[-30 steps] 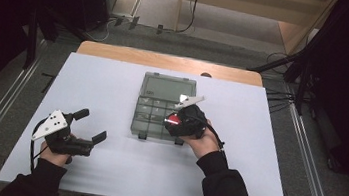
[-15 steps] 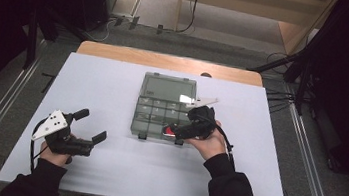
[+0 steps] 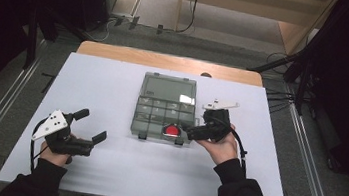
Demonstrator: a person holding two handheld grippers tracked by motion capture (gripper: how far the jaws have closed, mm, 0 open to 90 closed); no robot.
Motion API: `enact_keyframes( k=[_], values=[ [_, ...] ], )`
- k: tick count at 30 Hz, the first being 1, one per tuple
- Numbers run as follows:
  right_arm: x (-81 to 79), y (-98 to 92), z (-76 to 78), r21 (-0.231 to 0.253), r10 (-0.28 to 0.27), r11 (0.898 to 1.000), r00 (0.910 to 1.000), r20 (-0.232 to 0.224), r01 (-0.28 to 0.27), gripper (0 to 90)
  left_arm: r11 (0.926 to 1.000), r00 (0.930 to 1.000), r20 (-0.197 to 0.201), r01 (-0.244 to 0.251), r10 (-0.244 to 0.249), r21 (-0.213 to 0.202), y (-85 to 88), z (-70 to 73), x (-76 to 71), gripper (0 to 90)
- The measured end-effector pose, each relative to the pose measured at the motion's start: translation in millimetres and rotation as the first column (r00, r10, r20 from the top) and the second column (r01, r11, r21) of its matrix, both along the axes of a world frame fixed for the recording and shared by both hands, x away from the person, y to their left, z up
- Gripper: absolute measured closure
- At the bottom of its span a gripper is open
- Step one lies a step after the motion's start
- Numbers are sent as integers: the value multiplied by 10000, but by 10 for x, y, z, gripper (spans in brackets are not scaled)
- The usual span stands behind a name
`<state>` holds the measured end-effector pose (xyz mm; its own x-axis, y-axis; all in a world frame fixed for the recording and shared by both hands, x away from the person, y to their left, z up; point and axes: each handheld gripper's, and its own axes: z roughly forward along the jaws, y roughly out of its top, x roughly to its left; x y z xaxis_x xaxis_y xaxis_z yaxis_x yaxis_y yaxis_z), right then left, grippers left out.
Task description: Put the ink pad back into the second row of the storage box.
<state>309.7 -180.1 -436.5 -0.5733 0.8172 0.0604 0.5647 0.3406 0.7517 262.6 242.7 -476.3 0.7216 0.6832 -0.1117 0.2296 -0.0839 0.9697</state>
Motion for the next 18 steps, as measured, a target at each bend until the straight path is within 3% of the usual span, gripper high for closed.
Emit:
enact_keyframes(
  k=[15,18],
  values=[
    [-325,-379,-37,252,-562,9981,9983,132,559,0,10000,10000,-25,-10,10,55,-8,-6,3,0],
    [-413,-456,-131,259,-610,9978,9981,-35,611,0,9999,10000,-53,40,-39,99,-13,-9,4,0]
  ],
)
